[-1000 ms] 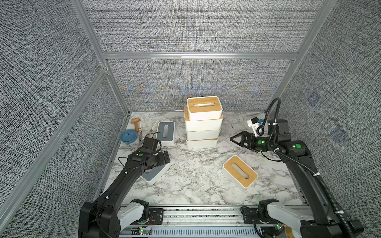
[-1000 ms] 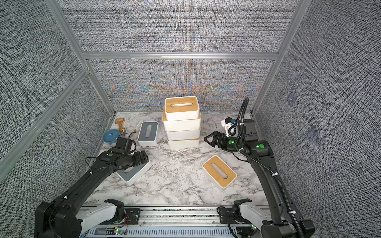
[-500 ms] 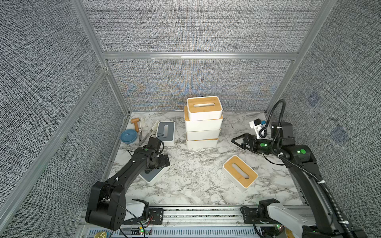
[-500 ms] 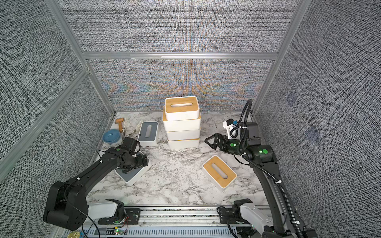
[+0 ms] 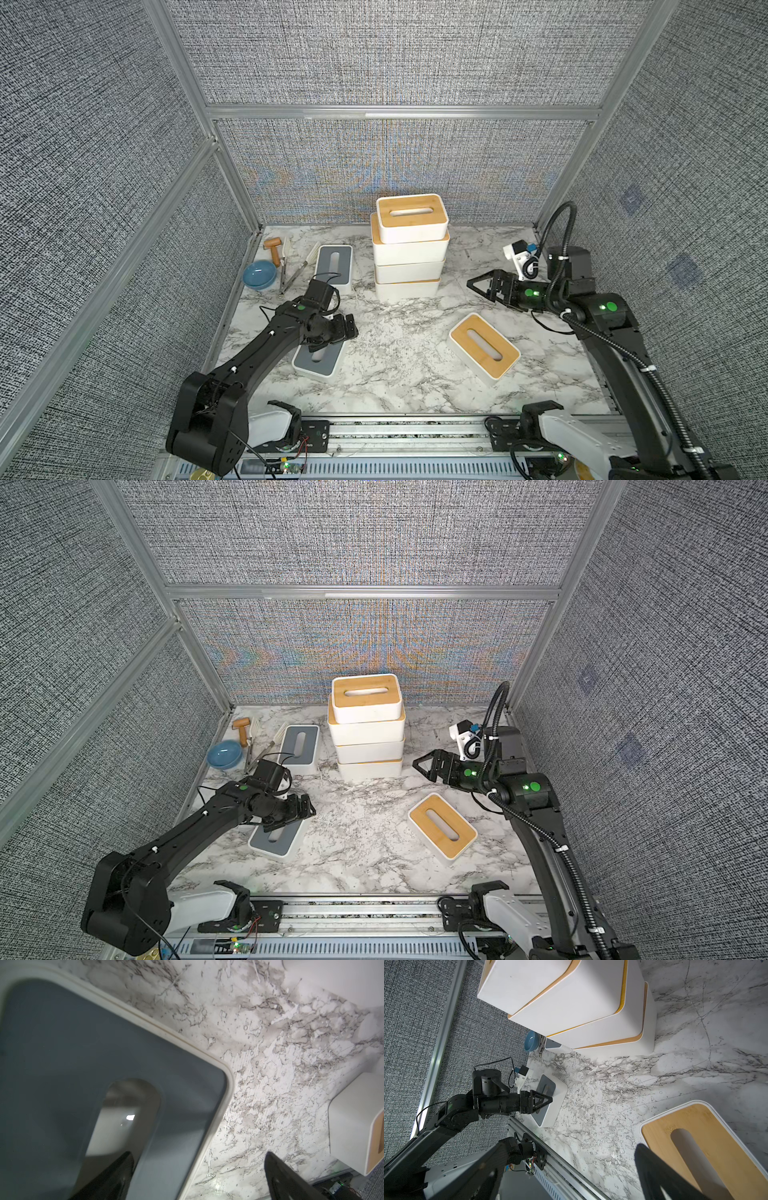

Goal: Stack the tissue boxes
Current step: Pick up the tissue box from the center of the board.

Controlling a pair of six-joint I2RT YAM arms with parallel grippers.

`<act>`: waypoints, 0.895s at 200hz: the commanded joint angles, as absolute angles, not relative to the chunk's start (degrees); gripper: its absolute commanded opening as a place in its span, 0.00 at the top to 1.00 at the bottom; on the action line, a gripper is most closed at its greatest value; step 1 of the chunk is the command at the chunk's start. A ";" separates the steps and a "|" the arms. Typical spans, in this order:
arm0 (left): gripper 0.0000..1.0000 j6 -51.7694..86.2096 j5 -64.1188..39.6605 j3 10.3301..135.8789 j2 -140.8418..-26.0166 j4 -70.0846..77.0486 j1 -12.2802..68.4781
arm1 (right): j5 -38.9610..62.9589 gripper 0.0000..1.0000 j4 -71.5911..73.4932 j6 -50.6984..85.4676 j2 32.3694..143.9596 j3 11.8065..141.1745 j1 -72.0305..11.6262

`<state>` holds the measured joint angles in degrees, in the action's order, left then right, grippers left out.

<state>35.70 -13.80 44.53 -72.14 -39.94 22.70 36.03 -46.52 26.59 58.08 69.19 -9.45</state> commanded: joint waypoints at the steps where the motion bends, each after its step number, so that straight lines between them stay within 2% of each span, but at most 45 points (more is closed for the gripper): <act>1: 0.04 38.67 -8.24 43.58 -70.48 -42.22 23.63 | 35.86 0.01 -46.08 26.89 57.83 68.82 -9.56; 81: 0.13 42.44 -1.74 42.62 -68.81 -47.87 29.99 | 36.12 0.01 -45.59 27.52 57.39 67.59 -9.66; 179: 0.29 44.30 1.32 41.27 -70.66 -48.96 34.61 | 36.91 0.01 -44.36 29.05 56.54 64.93 -10.38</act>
